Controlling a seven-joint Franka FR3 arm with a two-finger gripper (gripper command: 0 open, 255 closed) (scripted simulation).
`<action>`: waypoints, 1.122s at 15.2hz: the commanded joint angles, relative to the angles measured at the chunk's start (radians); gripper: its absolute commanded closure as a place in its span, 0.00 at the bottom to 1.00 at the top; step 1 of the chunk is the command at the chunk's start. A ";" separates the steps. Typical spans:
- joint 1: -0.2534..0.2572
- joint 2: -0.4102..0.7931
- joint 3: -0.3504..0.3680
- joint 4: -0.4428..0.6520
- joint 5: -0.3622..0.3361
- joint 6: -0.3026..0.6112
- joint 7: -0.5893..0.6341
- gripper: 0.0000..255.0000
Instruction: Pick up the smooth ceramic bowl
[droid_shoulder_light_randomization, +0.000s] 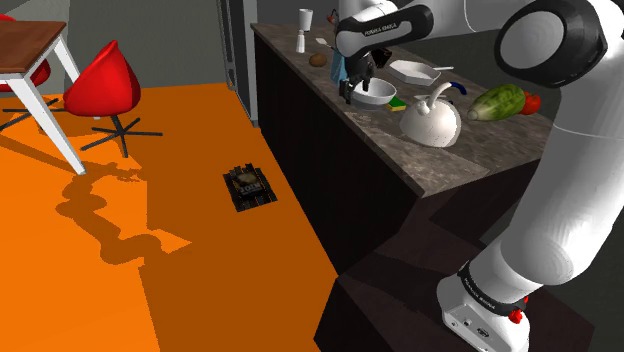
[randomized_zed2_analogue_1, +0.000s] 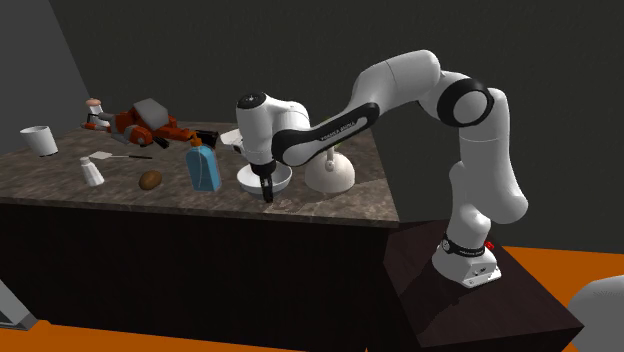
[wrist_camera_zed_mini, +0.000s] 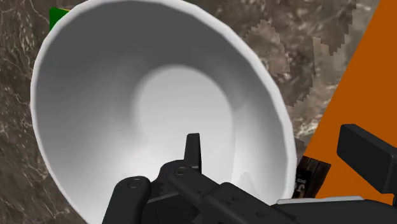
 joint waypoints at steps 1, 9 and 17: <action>0.000 0.001 0.000 -0.002 0.000 0.003 0.002 1.00; 0.000 0.001 0.000 -0.002 0.000 0.003 0.001 1.00; 0.002 -0.015 0.002 0.067 0.008 -0.078 -0.025 1.00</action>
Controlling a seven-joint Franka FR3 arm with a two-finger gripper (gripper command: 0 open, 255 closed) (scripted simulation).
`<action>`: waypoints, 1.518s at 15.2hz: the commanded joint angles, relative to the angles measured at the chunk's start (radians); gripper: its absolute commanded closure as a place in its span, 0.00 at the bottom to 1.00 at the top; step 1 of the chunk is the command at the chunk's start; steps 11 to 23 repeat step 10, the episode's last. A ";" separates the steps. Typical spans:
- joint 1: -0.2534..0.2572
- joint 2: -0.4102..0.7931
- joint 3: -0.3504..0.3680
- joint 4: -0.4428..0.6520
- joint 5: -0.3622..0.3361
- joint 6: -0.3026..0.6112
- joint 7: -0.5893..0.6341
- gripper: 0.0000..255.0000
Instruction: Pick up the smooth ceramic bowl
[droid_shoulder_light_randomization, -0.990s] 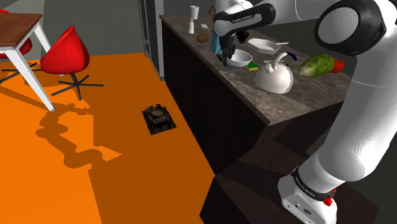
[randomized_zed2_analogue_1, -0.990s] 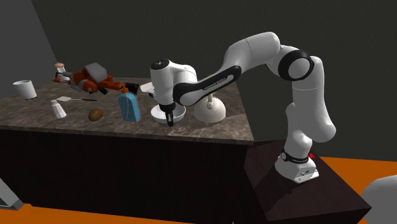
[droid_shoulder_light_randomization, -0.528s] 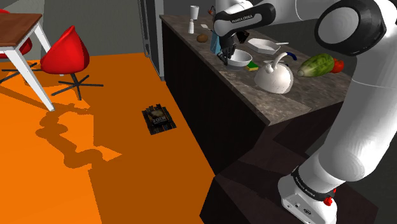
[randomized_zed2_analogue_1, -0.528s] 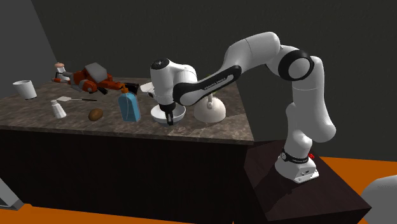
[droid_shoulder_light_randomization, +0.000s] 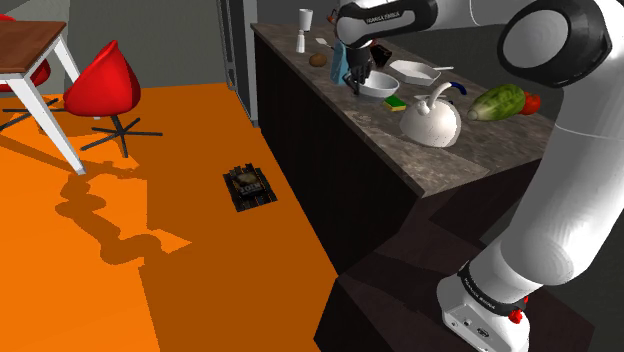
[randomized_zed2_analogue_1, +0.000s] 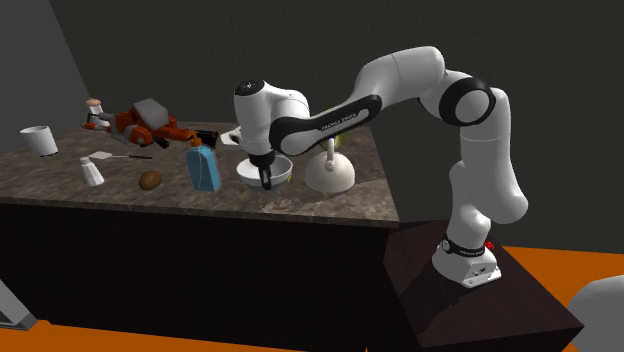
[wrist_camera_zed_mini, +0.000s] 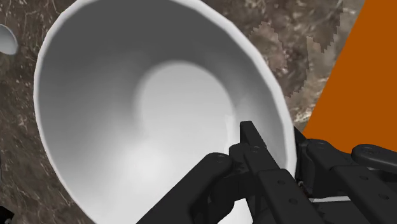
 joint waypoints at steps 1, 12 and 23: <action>-0.001 -0.006 0.000 0.020 0.002 -0.023 -0.009 1.00; 0.002 -0.010 0.000 0.108 0.009 -0.112 -0.036 1.00; 0.002 -0.010 0.000 0.108 0.009 -0.112 -0.036 1.00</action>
